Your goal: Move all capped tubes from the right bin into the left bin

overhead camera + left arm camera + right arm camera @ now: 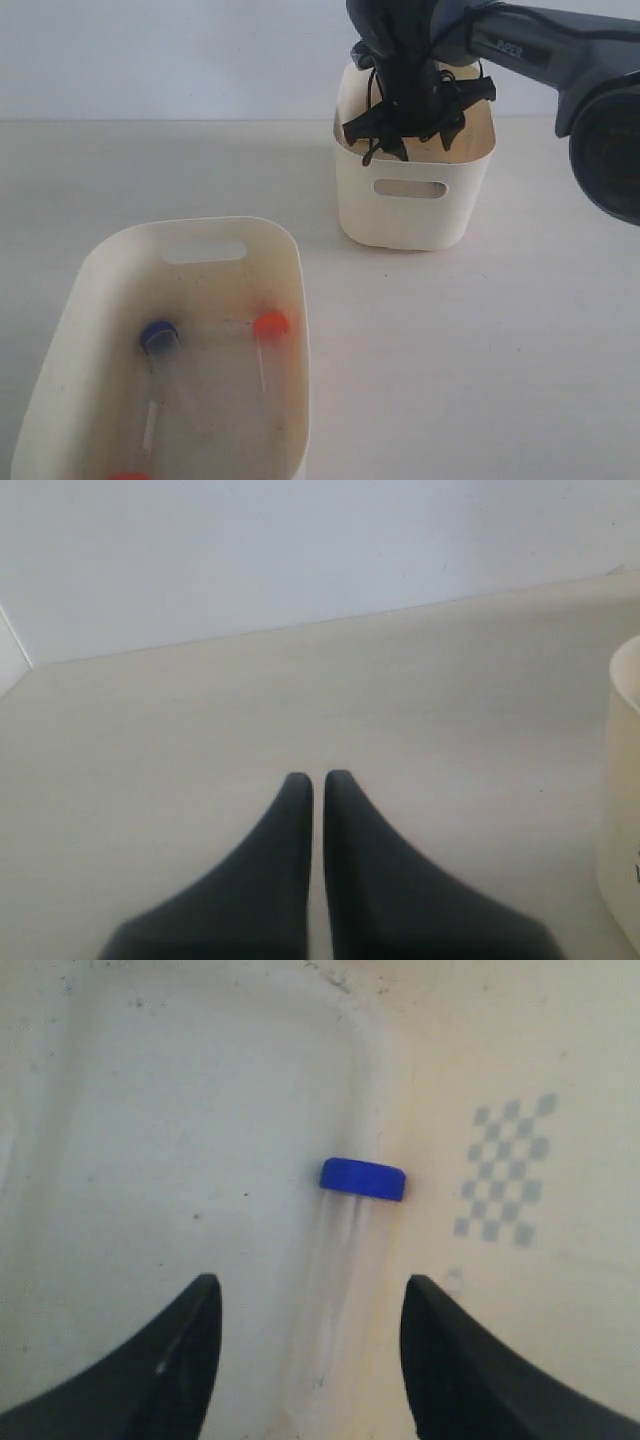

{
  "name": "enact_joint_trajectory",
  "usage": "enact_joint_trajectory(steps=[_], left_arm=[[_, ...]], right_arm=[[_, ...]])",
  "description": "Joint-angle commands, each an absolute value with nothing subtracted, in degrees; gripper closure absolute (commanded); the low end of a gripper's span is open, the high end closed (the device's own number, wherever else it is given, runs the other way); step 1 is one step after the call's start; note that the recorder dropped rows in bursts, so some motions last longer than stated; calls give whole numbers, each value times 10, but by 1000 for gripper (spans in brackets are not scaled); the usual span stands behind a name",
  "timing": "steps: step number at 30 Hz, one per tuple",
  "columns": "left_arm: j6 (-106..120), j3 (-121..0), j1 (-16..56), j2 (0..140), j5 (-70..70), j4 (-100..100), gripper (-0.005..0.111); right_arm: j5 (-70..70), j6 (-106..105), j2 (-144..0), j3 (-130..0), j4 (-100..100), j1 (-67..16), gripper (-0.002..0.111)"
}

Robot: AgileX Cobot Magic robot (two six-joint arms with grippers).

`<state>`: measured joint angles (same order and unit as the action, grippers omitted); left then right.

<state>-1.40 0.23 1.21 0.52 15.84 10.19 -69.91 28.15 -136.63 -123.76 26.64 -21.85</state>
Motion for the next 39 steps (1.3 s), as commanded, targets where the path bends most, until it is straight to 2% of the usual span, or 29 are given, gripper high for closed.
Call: enact_joint_trajectory(steps=[1, 14, 39], left_arm=[[-21, 0, 11, 4, 150, 101, 102], [-21, 0, 11, 4, 150, 101, 102], [-21, 0, 11, 4, 150, 101, 102]], right_arm=[[-700, 291, -1365, -1240, 316, -216, 57], [-700, 314, -1367, -1240, 300, -184, 57], [-700, 314, -1443, -1240, 264, -184, 57]])
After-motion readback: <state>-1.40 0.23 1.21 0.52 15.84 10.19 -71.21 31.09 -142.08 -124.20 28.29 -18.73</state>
